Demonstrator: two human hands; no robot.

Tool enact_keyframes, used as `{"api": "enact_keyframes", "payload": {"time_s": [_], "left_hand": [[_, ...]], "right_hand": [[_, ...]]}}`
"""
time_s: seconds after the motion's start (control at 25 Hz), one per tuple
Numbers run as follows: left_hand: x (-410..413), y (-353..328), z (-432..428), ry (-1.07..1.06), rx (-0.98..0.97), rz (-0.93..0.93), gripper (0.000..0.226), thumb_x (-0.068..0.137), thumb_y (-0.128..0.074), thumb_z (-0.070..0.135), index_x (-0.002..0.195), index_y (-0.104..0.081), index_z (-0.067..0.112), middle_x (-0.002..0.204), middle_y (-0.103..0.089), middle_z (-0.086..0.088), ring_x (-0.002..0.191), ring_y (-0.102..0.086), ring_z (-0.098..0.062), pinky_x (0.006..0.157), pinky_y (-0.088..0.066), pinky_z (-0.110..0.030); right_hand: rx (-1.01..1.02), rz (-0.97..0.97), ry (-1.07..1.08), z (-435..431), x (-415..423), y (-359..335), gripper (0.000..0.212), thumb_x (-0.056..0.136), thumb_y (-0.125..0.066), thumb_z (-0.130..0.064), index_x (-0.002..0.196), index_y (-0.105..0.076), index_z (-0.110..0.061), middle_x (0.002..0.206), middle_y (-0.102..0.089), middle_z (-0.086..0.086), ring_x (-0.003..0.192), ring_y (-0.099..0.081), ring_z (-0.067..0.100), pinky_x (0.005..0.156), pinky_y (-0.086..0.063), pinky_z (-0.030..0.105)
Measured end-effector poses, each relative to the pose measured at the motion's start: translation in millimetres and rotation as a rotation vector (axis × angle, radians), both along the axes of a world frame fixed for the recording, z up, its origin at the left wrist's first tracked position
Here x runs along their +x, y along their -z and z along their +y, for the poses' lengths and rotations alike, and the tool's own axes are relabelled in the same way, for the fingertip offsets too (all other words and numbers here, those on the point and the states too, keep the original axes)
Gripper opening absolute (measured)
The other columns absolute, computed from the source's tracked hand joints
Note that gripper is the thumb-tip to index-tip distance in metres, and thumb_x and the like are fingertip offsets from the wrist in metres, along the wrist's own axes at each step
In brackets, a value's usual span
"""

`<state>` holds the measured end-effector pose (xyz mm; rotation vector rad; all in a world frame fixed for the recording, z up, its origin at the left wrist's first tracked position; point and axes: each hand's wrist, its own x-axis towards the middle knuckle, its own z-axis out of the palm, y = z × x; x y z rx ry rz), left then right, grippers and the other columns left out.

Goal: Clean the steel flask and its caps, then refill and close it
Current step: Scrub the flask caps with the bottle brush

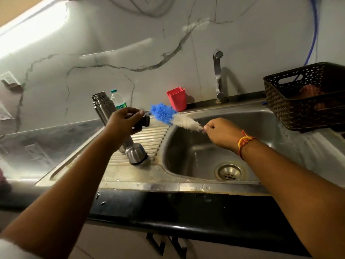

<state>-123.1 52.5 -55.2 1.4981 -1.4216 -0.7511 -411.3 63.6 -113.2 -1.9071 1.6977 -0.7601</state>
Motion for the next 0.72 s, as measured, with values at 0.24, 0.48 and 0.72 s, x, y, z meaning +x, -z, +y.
{"api": "enact_keyframes", "payload": {"time_s": [0.24,0.48,0.72], "left_hand": [[-63,40,-61,0.007,0.024,0.776,0.024,0.103,-0.058,0.032,0.11,-0.059,0.01,0.119,-0.06,-0.019,0.102,-0.064,-0.028,0.075,-0.063,-0.033],[-72,57,-89,-0.001,-0.003,0.829,0.038,0.103,-0.054,0.043,0.128,-0.054,0.015,0.115,-0.061,-0.01,0.095,-0.064,-0.031,0.074,-0.058,-0.035],[-68,58,-95,0.1,-0.062,0.942,0.03,0.105,-0.055,0.024,0.132,-0.058,0.009,0.131,-0.059,-0.018,0.119,-0.063,-0.032,0.085,-0.061,-0.035]], "right_hand": [[0.053,-0.275,0.016,2,1,-6,0.016,0.103,-0.045,-0.023,0.109,-0.057,-0.014,0.096,-0.066,0.007,0.073,-0.06,0.012,0.063,-0.051,0.028],[0.13,-0.366,0.007,3,1,-6,0.009,0.103,-0.046,-0.022,0.11,-0.051,-0.018,0.088,-0.072,0.006,0.06,-0.063,0.01,0.051,-0.046,0.022],[0.091,-0.41,-0.028,4,4,-3,0.013,0.101,-0.051,-0.018,0.112,-0.054,-0.024,0.085,-0.071,0.01,0.061,-0.064,0.012,0.053,-0.051,0.023]]}}
